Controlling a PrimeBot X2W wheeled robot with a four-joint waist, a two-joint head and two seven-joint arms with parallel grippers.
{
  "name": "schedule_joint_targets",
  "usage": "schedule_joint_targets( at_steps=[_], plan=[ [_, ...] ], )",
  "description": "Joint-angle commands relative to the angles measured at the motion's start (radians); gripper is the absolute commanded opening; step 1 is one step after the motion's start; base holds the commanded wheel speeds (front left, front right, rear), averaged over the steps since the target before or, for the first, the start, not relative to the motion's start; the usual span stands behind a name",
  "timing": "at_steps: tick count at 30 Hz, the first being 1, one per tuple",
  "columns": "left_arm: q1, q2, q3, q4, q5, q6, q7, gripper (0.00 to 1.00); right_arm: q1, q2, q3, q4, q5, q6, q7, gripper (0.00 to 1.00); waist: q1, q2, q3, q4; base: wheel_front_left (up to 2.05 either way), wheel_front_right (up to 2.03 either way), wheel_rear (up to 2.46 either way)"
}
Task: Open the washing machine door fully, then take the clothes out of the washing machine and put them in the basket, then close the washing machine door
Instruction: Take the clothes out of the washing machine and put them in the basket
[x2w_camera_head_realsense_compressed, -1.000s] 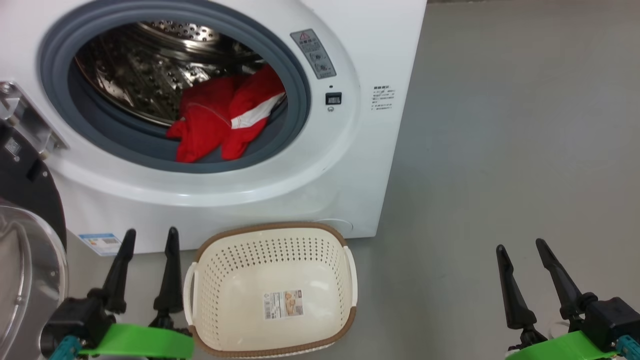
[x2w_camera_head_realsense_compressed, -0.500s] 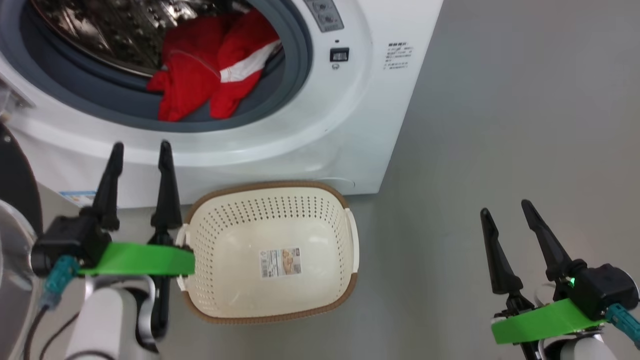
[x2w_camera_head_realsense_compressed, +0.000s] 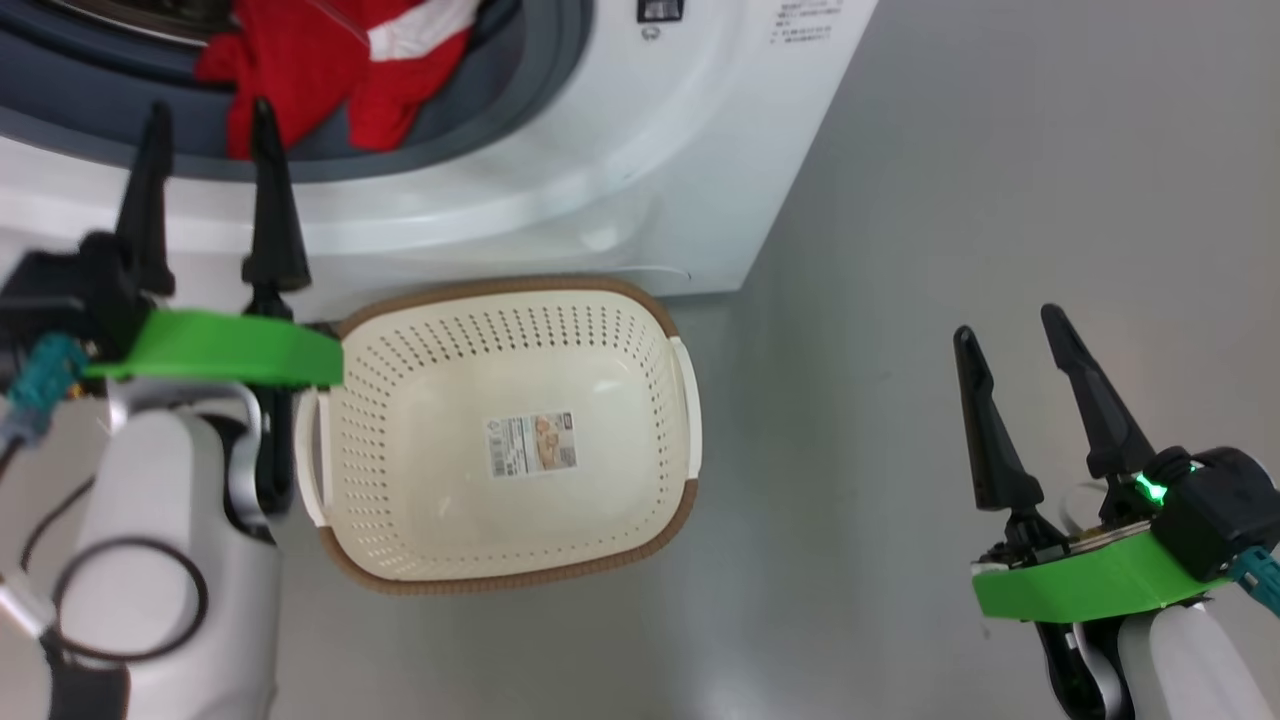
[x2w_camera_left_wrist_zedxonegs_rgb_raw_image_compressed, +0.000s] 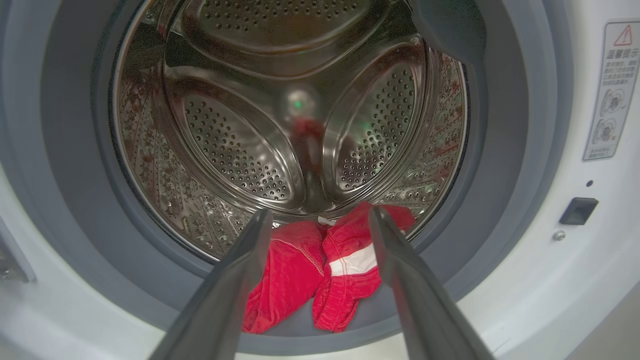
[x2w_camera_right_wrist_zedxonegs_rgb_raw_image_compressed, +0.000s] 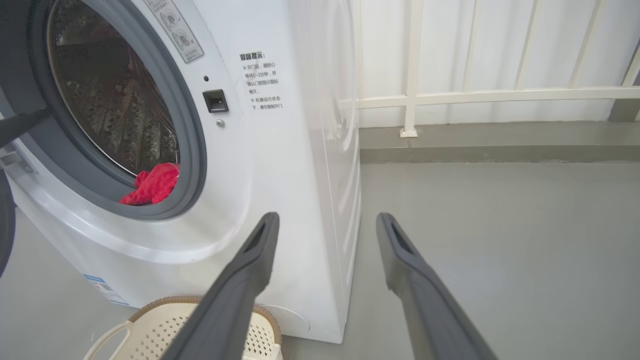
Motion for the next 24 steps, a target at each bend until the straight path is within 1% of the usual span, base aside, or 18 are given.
schedule_joint_targets(
  at_steps=[1, 8, 12, 18, 20, 24],
  plan=[
    [-0.032, 0.040, 0.029, -0.007, 0.004, 0.007, -0.005, 1.00, -0.018, -0.008, 0.025, -0.032, 0.006, 0.005, -0.006, 1.00, -0.0001, 0.0000, 0.037, -0.018, 0.00, 0.00, 0.00],
    [-0.161, 0.069, 0.024, 0.090, 0.015, 0.023, 0.012, 1.00, -0.042, -0.008, 0.040, -0.065, 0.014, 0.005, -0.006, 1.00, -0.0001, 0.0000, 0.082, -0.039, 0.00, 0.00, 0.00],
    [-0.234, 0.072, 0.023, 0.145, 0.005, 0.028, 0.038, 1.00, -0.046, -0.008, 0.051, -0.076, 0.016, 0.005, -0.006, 1.00, -0.0001, 0.0000, 0.100, -0.044, 0.00, 0.00, 0.00],
    [-0.340, 0.085, 0.015, 0.256, 0.004, 0.047, 0.117, 1.00, -0.052, -0.008, 0.061, -0.073, 0.021, 0.005, -0.006, 1.00, -0.0001, 0.0000, 0.124, -0.061, 0.00, 0.00, 0.00],
    [-0.377, 0.094, 0.020, 0.292, 0.001, 0.058, 0.140, 1.00, -0.050, -0.008, 0.045, -0.068, 0.038, 0.005, -0.006, 1.00, -0.0001, 0.0000, 0.130, -0.067, 0.00, 0.00, 0.00],
    [-0.447, 0.108, 0.022, 0.374, -0.009, 0.065, 0.198, 1.00, -0.051, -0.008, 0.028, -0.053, 0.062, 0.005, -0.006, 1.00, -0.0001, 0.0000, 0.139, -0.076, 0.00, 0.00, 0.00]
  ],
)
